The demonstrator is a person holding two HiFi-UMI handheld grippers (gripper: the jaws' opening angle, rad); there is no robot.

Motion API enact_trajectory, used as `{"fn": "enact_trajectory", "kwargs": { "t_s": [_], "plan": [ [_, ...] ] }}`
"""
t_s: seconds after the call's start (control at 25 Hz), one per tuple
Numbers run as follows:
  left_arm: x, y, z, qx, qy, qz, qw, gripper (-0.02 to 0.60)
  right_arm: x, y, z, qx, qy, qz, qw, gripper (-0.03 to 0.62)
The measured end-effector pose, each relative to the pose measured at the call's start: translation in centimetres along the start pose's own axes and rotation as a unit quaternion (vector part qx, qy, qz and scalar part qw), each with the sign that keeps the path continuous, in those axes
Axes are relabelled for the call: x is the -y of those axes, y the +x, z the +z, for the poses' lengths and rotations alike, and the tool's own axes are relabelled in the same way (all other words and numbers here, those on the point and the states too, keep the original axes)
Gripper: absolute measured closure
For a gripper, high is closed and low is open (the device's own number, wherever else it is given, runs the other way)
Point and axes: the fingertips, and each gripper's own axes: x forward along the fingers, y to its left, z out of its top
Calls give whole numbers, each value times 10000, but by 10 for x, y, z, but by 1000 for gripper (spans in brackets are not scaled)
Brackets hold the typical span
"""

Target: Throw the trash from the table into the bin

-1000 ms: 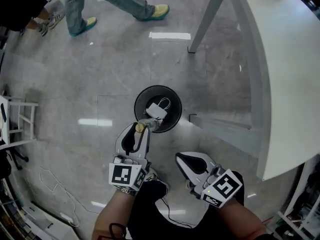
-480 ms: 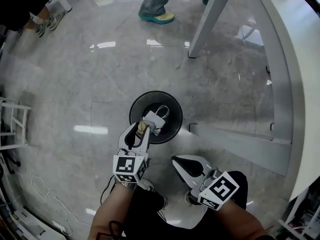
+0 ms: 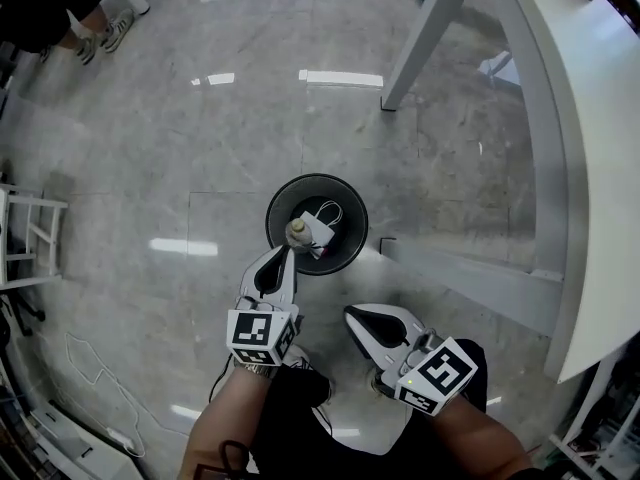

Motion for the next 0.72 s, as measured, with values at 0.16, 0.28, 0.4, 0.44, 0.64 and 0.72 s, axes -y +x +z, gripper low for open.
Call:
{"fn": "enact_trajectory", "kwargs": {
  "t_s": [0.16, 0.28, 0.4, 0.44, 0.64, 0.72],
  "plan": [
    [16, -47, 36, -149, -156, 32, 9998, 574, -39, -20, 26, -180, 144, 117, 9997, 595],
    [26, -90, 75, -167, -284, 82, 9994, 574, -75, -34, 56, -286, 211, 199, 9992, 595],
    [37, -130, 116, -160, -394, 99, 9990, 574, -106, -47, 91, -333, 270, 213, 9989, 595],
    [42, -142, 130, -161, -425, 89, 9989, 574, -116, -52, 103, -331, 283, 209, 9988, 595],
    [70, -197, 198, -171, -479, -95, 9987, 574, -158, -73, 164, -286, 206, 148, 9993, 595],
    [81, -214, 224, -151, -473, -184, 9986, 574, -170, -79, 185, -259, 125, 132, 9995, 595]
  ]
}}
